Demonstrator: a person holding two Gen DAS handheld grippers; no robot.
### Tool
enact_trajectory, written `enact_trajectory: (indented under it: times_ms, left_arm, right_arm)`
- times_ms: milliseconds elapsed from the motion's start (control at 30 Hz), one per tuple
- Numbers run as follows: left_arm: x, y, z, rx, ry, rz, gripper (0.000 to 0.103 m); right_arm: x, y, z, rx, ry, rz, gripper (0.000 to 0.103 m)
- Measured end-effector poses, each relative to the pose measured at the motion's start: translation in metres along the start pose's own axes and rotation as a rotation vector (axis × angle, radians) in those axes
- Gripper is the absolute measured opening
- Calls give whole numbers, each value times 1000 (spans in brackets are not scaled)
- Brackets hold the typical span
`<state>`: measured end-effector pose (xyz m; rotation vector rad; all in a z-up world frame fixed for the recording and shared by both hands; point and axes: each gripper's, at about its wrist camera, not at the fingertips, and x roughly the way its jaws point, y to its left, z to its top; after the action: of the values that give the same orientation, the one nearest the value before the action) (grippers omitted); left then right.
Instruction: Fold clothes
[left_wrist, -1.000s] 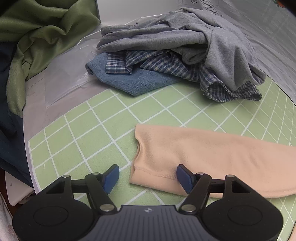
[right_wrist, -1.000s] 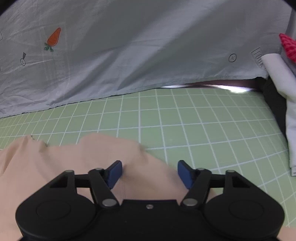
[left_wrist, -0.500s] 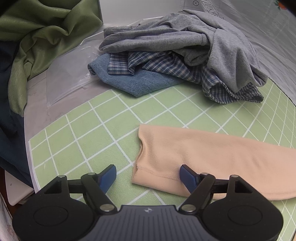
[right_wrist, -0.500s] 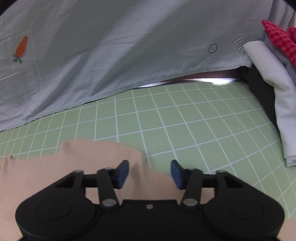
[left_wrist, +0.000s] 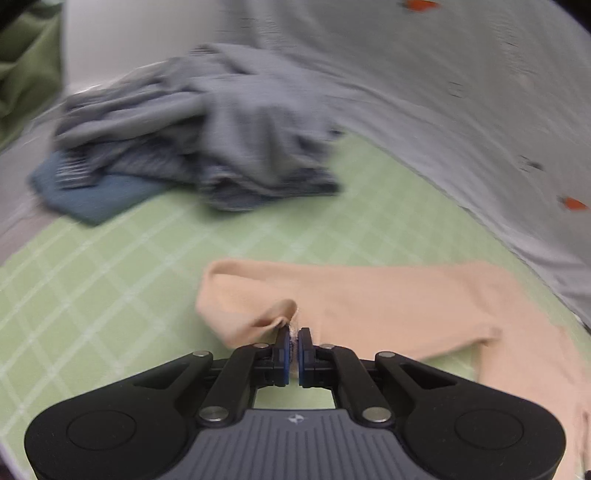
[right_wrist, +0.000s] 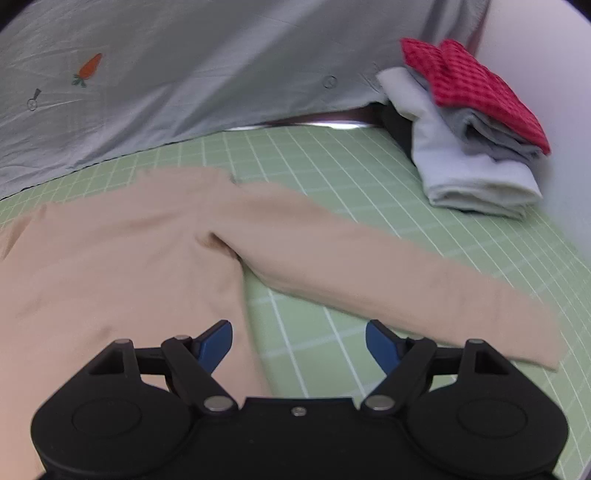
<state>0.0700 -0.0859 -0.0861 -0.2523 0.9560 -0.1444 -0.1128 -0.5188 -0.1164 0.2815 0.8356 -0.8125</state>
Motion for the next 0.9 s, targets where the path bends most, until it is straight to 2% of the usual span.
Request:
enact_trajectory:
  times_ms: [100,200,267,300,333,400,467,500,567,667,833,900]
  left_arm:
    - [-2,-45,-5,65,10,-132,4]
    - [-4,-92,-12,135,22,-269,4]
    - [-18,-136,-34,251,54,-408,7]
    - [-25,-156,-45,316,58,-453,14]
    - [-26,-159,-50,330,59,-430,19]
    - [-26,-166,-59,359,60,-384,57]
    - [-27,-174,-68,387,60,-338,71]
    - [-26,-176,-72,394,64,-307,71]
    - [-12,-158,-65,336,103,-173,71]
    - [-9,-127,-57,270,117,-86,71]
    - [-5,-76,-45,161,139,55,73]
    - [-9,-64,-45,145,139,77,73]
  right_arm:
    - [-5,-28,-20,79,42,-19,80]
    - [-7,-50,-32,100,55,-36,80]
    - [-9,-61,-34,95,48,-51,80]
    - [-10,-67,-34,102,44,-57,80]
    - [-11,-71,-34,108,41,-55,80]
    - [-13,-77,-33,120,36,-51,80]
    - [-15,-78,-31,120,25,-41,80]
    - [-16,-73,-30,112,18,-28,80]
    - [-18,-59,-24,89,8,12,82]
    - [-22,-28,-12,36,-4,96,83]
    - [-27,47,12,-62,25,298,85]
    - [-24,70,11,-96,40,349,85]
